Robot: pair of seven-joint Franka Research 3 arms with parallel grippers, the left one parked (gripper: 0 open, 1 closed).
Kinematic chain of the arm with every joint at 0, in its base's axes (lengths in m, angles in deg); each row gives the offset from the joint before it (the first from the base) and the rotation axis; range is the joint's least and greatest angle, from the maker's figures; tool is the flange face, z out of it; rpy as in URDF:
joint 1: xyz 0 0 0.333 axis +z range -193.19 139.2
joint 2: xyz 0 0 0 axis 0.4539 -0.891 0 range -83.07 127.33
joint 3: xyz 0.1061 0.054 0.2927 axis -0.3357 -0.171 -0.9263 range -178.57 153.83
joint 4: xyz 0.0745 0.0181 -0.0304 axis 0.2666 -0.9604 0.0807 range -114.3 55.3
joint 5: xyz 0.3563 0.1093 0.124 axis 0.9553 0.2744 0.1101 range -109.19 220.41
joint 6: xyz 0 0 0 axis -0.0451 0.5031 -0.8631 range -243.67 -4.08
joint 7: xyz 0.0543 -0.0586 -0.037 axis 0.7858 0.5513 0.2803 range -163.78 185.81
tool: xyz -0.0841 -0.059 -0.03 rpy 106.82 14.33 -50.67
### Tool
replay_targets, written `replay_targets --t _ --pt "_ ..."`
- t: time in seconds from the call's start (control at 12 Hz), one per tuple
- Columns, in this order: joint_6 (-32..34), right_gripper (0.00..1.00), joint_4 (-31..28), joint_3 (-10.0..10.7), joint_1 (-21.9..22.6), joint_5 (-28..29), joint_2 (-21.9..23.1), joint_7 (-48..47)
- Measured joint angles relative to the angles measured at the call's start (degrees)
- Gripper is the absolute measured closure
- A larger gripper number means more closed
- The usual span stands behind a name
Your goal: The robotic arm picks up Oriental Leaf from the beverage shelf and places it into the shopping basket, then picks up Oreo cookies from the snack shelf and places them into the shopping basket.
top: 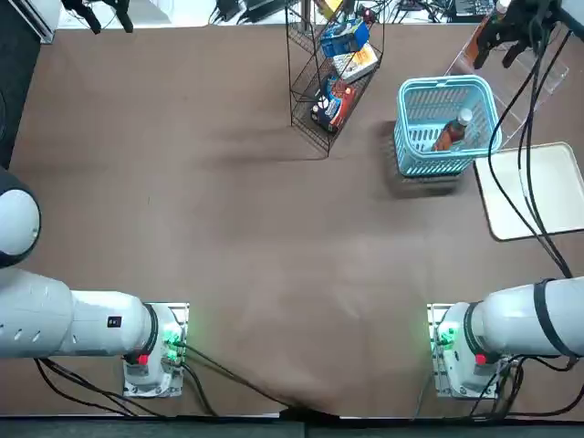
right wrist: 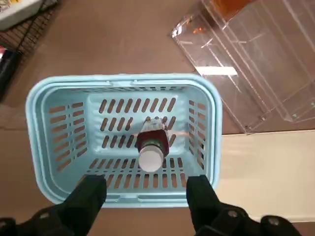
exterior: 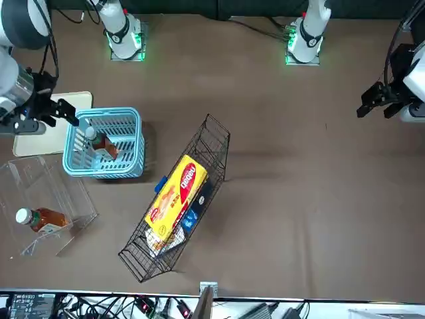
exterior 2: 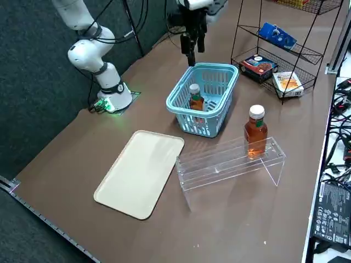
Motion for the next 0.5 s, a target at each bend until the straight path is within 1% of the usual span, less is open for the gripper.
replay_targets --t 0.25,0.5 --pt "0.6 0.0 1.08 -0.01 0.19 0.23 0.66 -0.97" --pt "0.6 0.0 1.87 -0.16 2.79 2.23 0.36 -6.21"
